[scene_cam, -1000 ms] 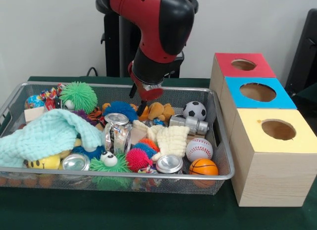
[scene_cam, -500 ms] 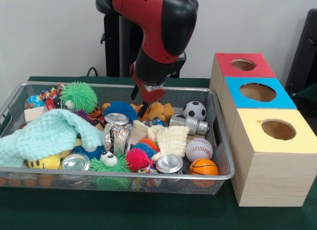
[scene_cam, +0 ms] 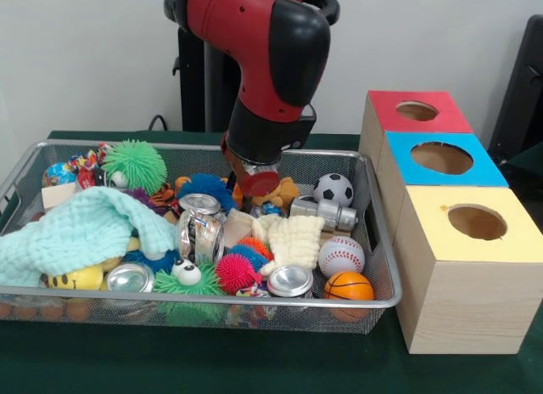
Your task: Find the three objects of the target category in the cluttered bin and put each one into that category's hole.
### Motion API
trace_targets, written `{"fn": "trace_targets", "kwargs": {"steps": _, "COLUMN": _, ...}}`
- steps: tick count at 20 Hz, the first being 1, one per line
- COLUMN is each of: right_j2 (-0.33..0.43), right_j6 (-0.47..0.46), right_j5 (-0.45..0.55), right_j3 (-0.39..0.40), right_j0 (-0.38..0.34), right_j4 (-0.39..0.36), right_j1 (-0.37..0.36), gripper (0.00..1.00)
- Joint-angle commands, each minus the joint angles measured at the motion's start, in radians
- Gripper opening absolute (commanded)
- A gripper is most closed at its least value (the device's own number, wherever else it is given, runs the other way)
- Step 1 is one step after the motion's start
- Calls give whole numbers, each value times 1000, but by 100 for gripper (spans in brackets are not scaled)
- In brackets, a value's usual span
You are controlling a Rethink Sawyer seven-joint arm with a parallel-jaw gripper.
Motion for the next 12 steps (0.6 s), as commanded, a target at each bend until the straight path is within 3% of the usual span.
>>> {"fn": "trace_targets", "kwargs": {"steps": 1, "right_j2": 233, "right_j6": 227, "right_j5": -137, "right_j3": 75, "right_j0": -69, "right_j4": 67, "right_j1": -6, "gripper": 100}}
{"fn": "trace_targets", "kwargs": {"steps": 12, "right_j2": 397, "right_j6": 265, "right_j5": -214, "right_j3": 161, "right_j0": -181, "right_j4": 100, "right_j1": -34, "gripper": 100}}
